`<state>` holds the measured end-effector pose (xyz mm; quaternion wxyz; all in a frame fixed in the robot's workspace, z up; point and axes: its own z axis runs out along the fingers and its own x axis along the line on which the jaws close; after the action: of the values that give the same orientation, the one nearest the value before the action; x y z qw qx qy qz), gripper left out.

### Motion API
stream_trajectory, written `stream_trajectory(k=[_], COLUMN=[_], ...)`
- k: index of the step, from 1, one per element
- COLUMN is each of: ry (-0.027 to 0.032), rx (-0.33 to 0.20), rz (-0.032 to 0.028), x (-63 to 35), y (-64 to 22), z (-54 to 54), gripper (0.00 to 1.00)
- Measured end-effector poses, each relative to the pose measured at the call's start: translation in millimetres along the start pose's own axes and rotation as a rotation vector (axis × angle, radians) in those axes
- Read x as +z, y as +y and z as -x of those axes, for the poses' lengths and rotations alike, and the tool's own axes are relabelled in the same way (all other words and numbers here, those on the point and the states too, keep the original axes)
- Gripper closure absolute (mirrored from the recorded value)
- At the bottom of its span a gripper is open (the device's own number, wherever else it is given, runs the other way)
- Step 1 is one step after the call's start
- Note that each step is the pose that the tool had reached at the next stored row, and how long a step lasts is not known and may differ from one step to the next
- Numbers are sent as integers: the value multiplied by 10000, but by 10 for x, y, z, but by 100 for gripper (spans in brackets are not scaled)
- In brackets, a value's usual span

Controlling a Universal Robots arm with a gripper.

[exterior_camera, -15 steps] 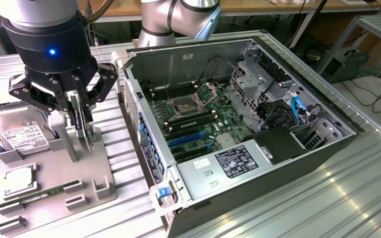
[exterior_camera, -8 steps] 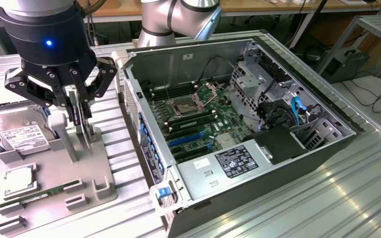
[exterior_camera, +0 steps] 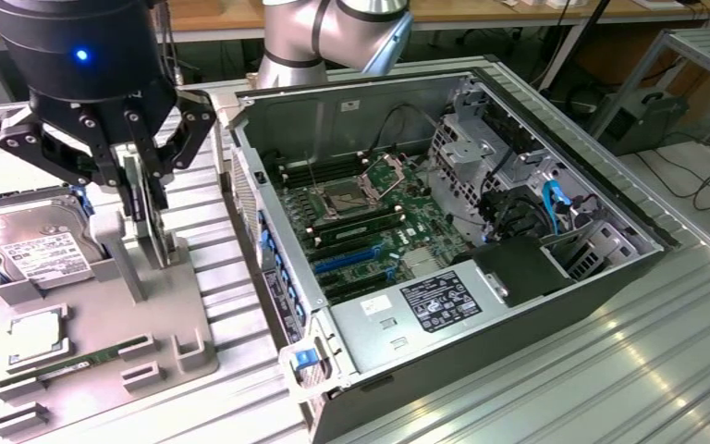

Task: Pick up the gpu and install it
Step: 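Pick up the gpu and move the gpu toward the slot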

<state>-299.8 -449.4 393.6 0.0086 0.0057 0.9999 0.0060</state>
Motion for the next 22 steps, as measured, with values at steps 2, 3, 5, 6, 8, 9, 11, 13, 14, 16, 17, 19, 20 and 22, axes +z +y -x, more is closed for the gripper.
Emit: stream_trajectory(k=[2,3,5,6,8,9,11,13,14,16,17,19,20,22], ry=[0,0,0,0,0,0,-1,-1,0,0,0,0,0,0], rx=[0,0,0,0,0,0,0,0,0,0,0,0,0,0], rz=[0,-1,0,1,0,0,1,0,0,0,0,0,0,0], x=[-45,-71,-122,-146,-187,-206,-246,-282,-298,-333,-346,-373,-388,-439], y=[0,1,1,2,2,2,3,3,3,4,4,4,5,5], z=[1,1,2,3,3,3,4,5,5,6,6,6,7,7], gripper=[73,73,73,73,73,73,73,73,73,73,73,73,73,73])
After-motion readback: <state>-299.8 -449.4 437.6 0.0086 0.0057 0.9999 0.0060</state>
